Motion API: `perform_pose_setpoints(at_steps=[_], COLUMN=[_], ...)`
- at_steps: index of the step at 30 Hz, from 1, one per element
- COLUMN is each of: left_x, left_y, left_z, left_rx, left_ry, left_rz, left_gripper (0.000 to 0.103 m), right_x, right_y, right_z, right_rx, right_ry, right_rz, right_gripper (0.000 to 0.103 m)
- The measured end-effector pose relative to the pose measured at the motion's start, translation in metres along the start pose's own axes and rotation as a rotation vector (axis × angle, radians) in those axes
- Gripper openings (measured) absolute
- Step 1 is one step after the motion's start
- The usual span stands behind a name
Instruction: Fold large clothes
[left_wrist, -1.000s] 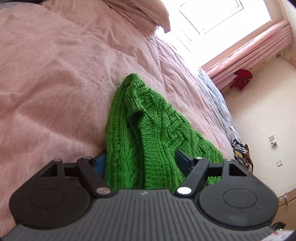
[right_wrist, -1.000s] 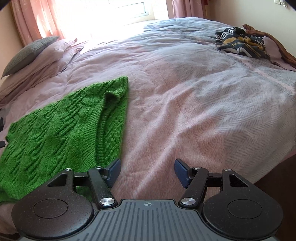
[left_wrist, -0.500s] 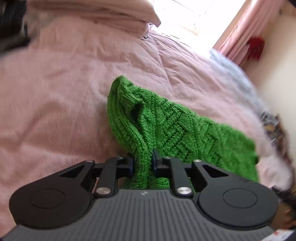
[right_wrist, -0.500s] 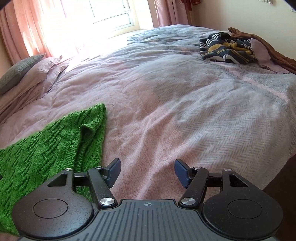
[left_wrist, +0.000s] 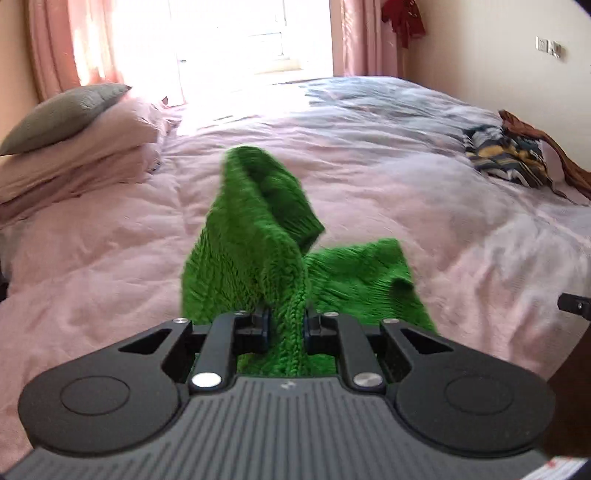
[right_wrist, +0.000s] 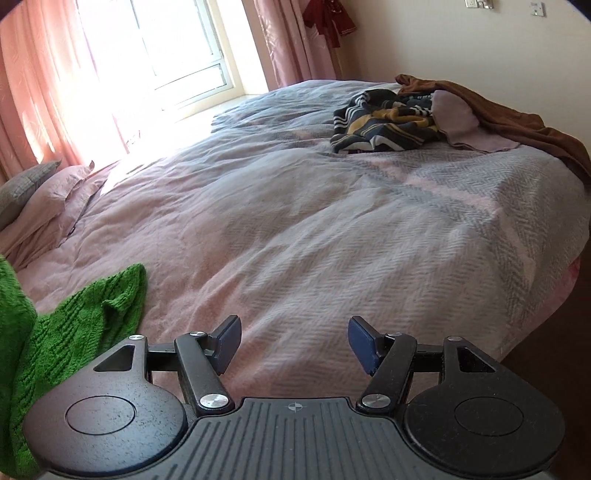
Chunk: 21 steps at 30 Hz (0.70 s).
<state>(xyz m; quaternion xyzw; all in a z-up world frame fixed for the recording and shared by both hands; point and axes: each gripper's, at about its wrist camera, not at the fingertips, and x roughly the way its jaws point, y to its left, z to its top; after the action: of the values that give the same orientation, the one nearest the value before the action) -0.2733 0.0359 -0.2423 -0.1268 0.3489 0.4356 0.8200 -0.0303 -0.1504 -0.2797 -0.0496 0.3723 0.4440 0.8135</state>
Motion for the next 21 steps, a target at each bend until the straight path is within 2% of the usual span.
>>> perform_pose_setpoints(at_steps=[2, 3, 4, 6, 7, 8, 10, 11, 13, 16, 18, 21], left_x=[0.022, 0.038, 0.049, 0.048, 0.041, 0.032, 0.01, -0.004, -0.024, -0.027, -0.017, 0.002], left_y=[-0.034, -0.048, -0.055, -0.061, -0.059, -0.052, -0.028, -0.015, 0.008, 0.049, 0.077, 0.11], left_z=[-0.011, -0.022, -0.029, -0.043, -0.043, -0.041, -0.039, -0.039, -0.039, -0.041, -0.043, -0.05], left_rx=[0.046, 0.052, 0.04, 0.028, 0.017, -0.024, -0.124, -0.153, -0.173, -0.204, -0.245, -0.298], left_ry=[0.067, 0.116, 0.155, 0.129, 0.128, 0.135, 0.12, 0.102, 0.045, -0.006, 0.01, 0.016], left_rz=[-0.003, -0.007, -0.025, -0.012, -0.034, -0.085, -0.192, -0.217, -0.188, -0.066, 0.006, 0.034], left_gripper=[0.016, 0.023, 0.026, 0.029, 0.032, 0.035, 0.035, 0.035, 0.035, 0.035, 0.034, 0.034], right_x=[0.0, 0.0, 0.0, -0.001, -0.002, -0.001, 0.002, 0.003, 0.008, 0.023, 0.038, 0.067], right_y=[-0.008, -0.011, -0.014, -0.019, -0.02, -0.022, -0.021, -0.019, -0.012, 0.012, 0.033, 0.067], right_z=[0.0, -0.001, -0.002, -0.005, -0.007, -0.008, -0.01, -0.011, -0.01, -0.002, 0.004, 0.017], right_rx=[0.005, 0.008, 0.01, 0.013, 0.012, 0.012, 0.016, 0.024, 0.049, 0.089, 0.109, 0.121], right_ry=[0.006, 0.012, 0.016, 0.021, 0.019, 0.021, 0.028, 0.029, 0.034, 0.041, 0.058, 0.091], right_rz=[-0.002, -0.001, 0.002, 0.01, 0.013, 0.015, 0.037, 0.067, 0.155, 0.381, 0.522, 0.675], right_gripper=[0.061, 0.061, 0.061, 0.061, 0.061, 0.061, 0.061, 0.061, 0.061, 0.061, 0.061, 0.061])
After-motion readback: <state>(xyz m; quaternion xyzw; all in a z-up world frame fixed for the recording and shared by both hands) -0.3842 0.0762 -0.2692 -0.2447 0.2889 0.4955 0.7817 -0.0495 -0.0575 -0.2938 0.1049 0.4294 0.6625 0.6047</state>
